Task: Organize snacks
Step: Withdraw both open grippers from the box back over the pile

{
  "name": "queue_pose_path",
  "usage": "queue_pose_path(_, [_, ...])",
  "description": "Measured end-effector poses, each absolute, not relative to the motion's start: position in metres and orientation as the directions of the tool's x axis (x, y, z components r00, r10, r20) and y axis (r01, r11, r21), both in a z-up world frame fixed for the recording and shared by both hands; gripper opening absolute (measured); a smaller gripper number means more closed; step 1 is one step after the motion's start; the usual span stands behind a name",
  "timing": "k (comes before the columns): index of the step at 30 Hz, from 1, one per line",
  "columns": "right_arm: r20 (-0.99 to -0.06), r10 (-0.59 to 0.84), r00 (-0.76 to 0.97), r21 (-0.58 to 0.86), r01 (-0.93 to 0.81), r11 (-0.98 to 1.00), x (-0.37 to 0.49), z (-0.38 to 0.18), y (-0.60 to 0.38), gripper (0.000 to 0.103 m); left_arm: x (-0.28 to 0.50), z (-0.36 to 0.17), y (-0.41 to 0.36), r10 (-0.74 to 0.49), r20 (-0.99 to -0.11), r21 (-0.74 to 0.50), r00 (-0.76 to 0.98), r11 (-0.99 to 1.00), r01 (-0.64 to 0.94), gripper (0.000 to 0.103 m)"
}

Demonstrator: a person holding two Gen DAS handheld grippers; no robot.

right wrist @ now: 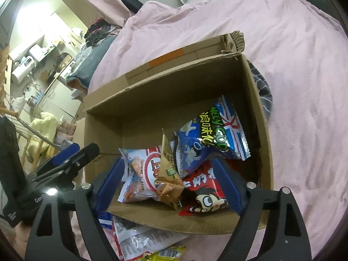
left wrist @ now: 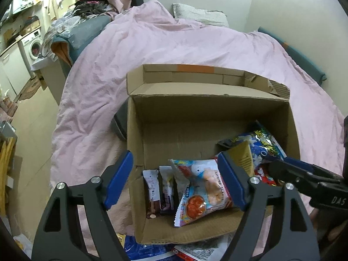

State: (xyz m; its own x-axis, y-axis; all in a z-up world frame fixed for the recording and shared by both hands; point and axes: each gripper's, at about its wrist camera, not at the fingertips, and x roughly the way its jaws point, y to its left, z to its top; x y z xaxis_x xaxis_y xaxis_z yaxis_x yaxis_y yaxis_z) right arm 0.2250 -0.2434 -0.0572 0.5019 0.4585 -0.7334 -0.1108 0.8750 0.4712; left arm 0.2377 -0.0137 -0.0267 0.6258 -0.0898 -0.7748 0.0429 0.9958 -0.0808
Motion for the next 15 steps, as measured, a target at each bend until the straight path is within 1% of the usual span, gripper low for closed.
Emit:
queue_pose_path(4, [-0.735, 0.466, 0.493, 0.487, -0.095, 0.868, 0.226, -0.058, -0.245, 0.086, 0.236, -0.026, -0.010, -0.104, -0.772, -0.104, 0.627, 0.994, 0.036, 0.077])
queue_pose_path(11, [-0.729, 0.450, 0.516, 0.457, -0.122, 0.881, 0.221, -0.051, -0.241, 0.086, 0.229, -0.020, -0.002, -0.111, -0.769, -0.138, 0.630, 0.990, 0.006, 0.077])
queue_pose_path(15, [-0.726, 0.450, 0.521, 0.460, -0.119, 0.880, 0.216, -0.047, -0.240, 0.086, 0.224, -0.018, 0.005, -0.140, -0.778, -0.175, 0.612, 0.985, 0.002, 0.078])
